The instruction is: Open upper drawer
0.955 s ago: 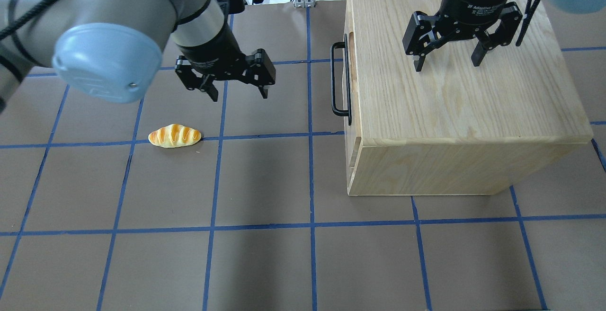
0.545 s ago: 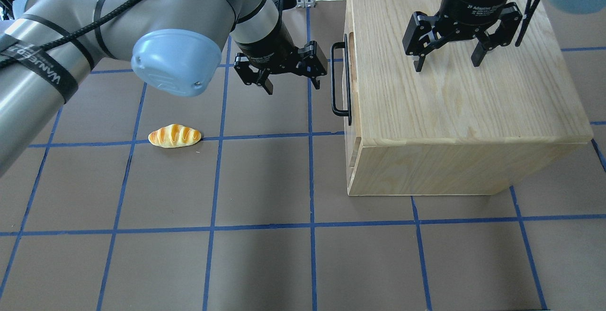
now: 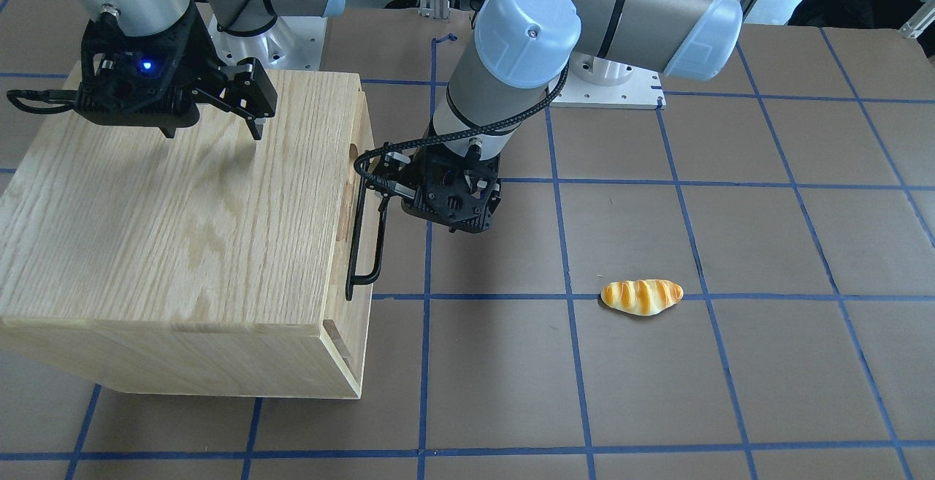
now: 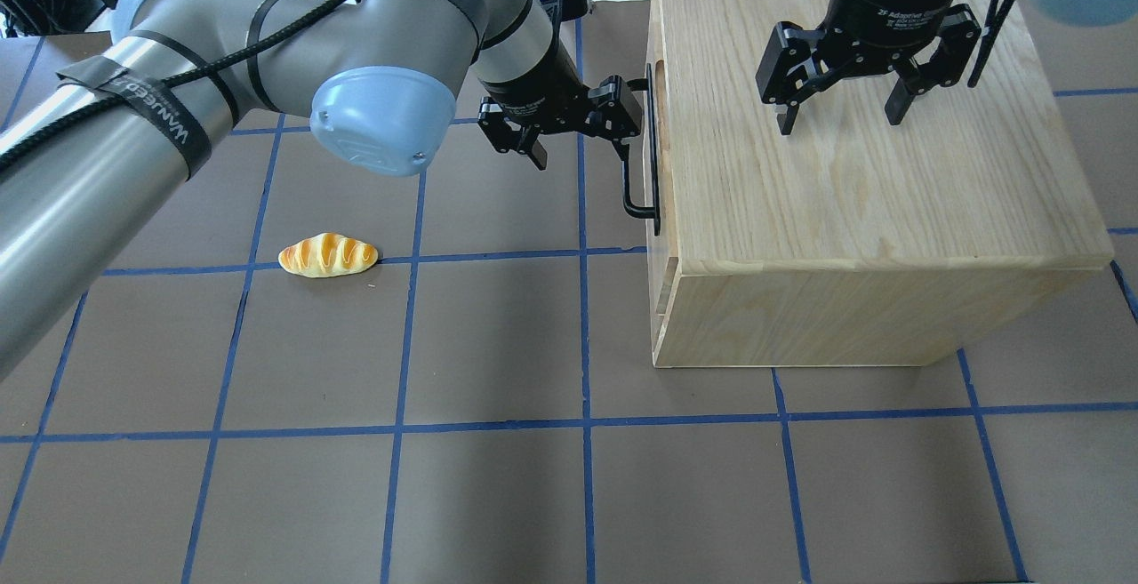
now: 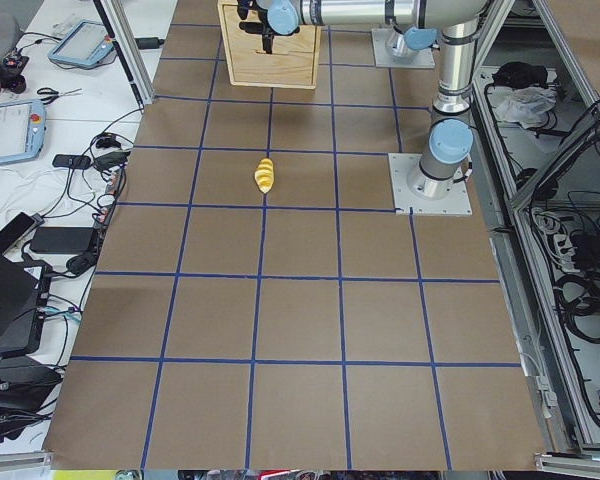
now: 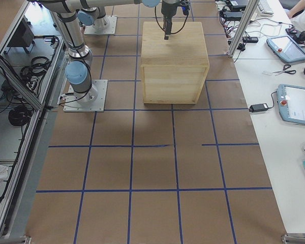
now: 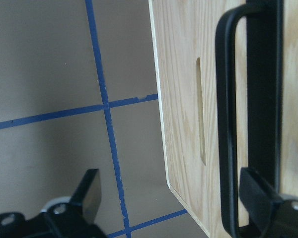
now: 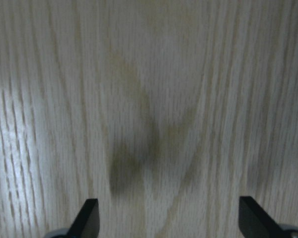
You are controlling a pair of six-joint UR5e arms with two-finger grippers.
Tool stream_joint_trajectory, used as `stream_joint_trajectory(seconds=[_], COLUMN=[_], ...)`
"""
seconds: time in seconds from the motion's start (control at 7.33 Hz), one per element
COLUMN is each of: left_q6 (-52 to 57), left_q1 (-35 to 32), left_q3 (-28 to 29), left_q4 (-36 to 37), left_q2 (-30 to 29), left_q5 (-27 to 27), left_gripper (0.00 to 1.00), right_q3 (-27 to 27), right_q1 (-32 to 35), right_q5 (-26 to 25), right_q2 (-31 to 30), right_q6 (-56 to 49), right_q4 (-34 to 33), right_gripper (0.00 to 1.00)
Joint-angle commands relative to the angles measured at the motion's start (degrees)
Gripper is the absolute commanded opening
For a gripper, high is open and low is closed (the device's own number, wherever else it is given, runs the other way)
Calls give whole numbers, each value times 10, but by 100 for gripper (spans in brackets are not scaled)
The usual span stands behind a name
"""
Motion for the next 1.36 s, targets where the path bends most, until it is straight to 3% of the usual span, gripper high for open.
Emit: stream_joint_trajectory(seconds=[0.0,0.41,0.55,0.82,1.23], left_q6=[2,8,10,14,95], left_q1=[-1,-1,2,20,82], left_q3=[-1,-3,-8,-10,-11], left_q4=[22,22,18,6,-72], left_q2=[-9,-24,-12,1,33], left_q5=[-26,1,33,43,55], left_gripper=[100,100,100,100,100], right_q3=[-1,-1,-1,-1,-1], right_q1=[0,0,0,0,0], right_q5=[0,0,0,0,0], right_q2=[0,0,0,0,0], right_q6=[0,0,0,-1,0], right_q4=[0,0,0,0,0], right_gripper=[100,100,100,100,100])
